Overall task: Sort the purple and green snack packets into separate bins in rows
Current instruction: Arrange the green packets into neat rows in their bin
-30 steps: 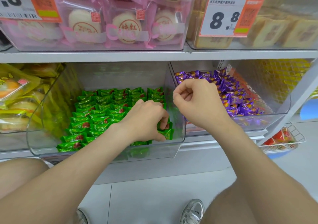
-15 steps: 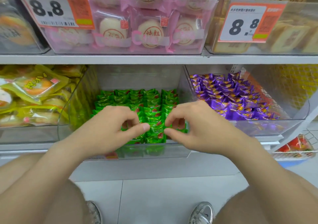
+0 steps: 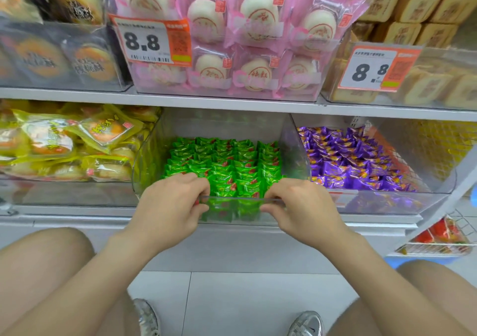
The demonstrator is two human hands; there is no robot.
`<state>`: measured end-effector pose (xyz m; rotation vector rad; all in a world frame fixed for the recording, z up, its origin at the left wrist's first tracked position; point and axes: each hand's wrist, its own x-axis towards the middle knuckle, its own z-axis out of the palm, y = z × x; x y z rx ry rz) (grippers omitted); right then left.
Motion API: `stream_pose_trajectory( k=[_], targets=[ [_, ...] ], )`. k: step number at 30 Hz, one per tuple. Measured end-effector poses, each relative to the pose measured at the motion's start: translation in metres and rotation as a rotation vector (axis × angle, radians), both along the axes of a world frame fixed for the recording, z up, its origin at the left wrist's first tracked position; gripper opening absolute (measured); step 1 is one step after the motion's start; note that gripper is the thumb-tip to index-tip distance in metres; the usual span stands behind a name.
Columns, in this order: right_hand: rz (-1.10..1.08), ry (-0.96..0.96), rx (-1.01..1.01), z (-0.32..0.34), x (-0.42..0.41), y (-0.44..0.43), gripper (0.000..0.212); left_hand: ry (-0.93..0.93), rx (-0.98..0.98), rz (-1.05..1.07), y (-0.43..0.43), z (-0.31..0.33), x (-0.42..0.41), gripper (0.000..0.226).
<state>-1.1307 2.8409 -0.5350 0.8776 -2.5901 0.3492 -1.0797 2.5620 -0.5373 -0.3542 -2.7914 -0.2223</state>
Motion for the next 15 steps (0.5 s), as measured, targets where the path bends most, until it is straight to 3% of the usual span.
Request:
stream_pose_trajectory(
  k=[10,15],
  targets=[
    [-0.063,0.191,-0.031,-0.020,-0.033,-0.016,0.025,0.090,-0.005,0.148,0.013,-0.016,-0.035,0.026],
    [-0.039,0.131,-0.015,-0.031,-0.035,-0.013,0.024,0.041,-0.023,0.154,0.015,-0.020,-0.037,0.027]
  ],
)
